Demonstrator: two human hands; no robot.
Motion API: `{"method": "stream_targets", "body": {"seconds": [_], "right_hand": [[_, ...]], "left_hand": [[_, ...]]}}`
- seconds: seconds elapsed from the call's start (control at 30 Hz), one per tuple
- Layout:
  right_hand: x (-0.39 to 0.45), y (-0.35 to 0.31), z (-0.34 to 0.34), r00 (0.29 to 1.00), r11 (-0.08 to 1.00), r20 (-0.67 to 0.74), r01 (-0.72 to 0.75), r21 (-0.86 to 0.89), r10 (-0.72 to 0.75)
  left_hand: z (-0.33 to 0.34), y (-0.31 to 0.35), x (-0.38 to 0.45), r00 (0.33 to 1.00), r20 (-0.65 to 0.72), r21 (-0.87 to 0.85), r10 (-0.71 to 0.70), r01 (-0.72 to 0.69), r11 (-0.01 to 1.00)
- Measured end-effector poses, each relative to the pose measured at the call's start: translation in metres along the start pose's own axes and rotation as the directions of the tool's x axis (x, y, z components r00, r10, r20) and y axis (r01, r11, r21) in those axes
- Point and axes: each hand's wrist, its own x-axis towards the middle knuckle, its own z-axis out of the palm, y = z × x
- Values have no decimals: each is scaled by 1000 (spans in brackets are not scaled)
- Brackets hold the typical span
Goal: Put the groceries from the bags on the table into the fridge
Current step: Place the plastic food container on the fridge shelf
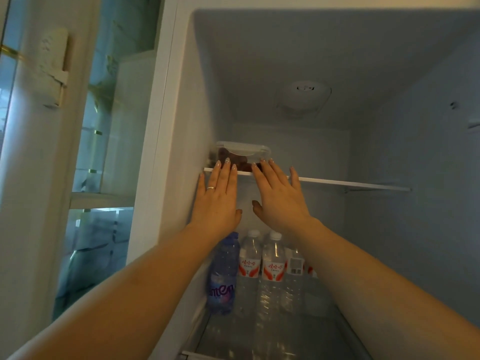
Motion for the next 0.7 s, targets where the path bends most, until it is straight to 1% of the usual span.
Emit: {"method": "stream_targets", "body": {"seconds": [0.17, 0.27, 0.33, 0.4, 0.47, 0.63, 0.7], "right_hand": [[-42, 2, -4, 999, 997, 17, 30, 69, -32], [-77, -3, -4, 994, 992, 112, 2, 128, -16], [-105, -11, -6, 981, 990, 195, -27, 135, 0], [-136, -22, -14, 966, 985, 258, -54, 163, 10], [-166, -32, -26, 954, 986, 300, -60, 159, 10], [-236, -54, -73, 918, 987, 396, -83, 138, 22], [-265, -66, -93, 896, 984, 443, -111, 137, 40]], "left_hand": [[-11, 2, -37, 999, 45, -41, 16, -14, 999], [-11, 8, -76, 994, 106, -75, 30, -22, 997], [-10, 15, -108, 987, 144, -112, 72, -56, 992], [-8, 21, -140, 980, 145, -130, 135, -116, 985], [-6, 26, -171, 978, 136, -138, 160, -142, 980], [-25, 42, -251, 928, 300, -141, 222, -187, 972], [-39, 45, -283, 901, 350, -176, 257, -206, 962]]}}
